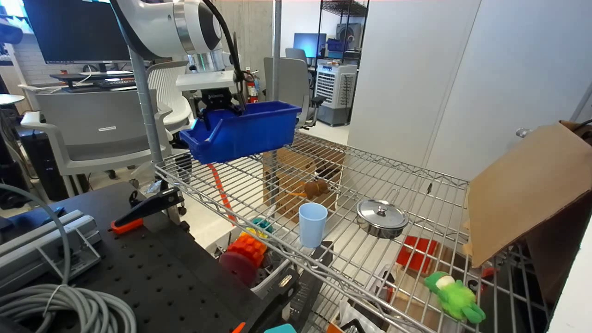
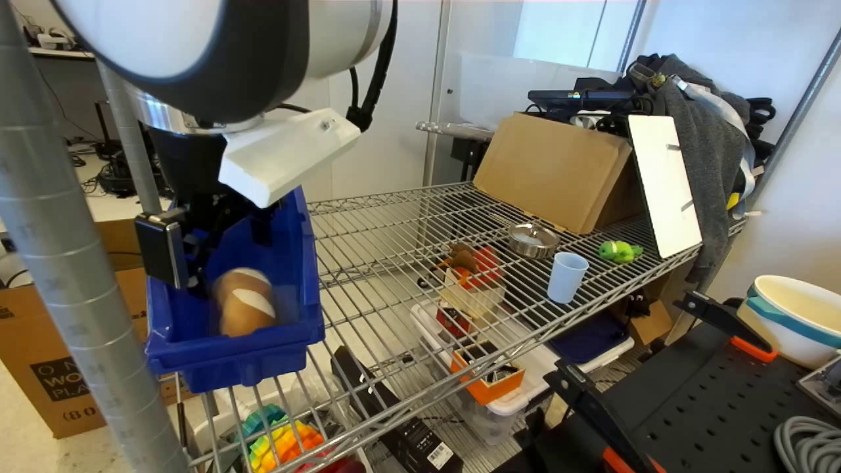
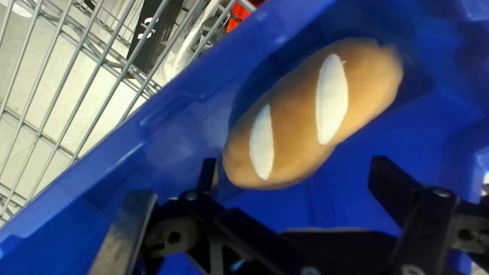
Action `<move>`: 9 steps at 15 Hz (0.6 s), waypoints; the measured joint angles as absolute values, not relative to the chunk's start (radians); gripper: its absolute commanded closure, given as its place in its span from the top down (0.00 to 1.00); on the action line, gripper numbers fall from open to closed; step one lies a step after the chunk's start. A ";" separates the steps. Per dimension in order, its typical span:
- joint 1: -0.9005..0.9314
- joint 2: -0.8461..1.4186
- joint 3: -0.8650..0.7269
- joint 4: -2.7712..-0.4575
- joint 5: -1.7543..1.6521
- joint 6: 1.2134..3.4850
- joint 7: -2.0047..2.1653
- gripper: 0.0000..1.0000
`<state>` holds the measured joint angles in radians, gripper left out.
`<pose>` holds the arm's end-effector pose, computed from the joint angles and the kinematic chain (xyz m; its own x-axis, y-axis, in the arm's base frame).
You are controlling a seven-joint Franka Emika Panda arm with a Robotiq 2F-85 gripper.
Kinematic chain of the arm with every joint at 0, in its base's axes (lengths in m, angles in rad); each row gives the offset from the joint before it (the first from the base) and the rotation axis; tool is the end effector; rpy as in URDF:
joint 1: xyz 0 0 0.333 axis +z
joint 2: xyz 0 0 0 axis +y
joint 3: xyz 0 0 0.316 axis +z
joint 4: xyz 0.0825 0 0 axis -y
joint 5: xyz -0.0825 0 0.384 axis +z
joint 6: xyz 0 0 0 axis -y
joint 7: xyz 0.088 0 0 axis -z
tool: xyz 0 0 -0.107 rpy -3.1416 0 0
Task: Remove the bread from the blue object
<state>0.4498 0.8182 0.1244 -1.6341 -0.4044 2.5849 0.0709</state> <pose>0.5866 0.3750 0.1536 0.6923 0.7091 0.1337 0.6915 -0.7049 0.1581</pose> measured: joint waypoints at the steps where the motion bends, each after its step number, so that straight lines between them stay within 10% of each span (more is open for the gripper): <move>1: 0.452 0.831 0.121 -1.624 -0.404 2.582 0.072 1.00; 3: 0.460 0.855 0.110 -1.603 -0.404 2.569 0.075 0.99; 9: 0.474 0.903 0.102 -1.541 -0.404 2.464 0.087 0.43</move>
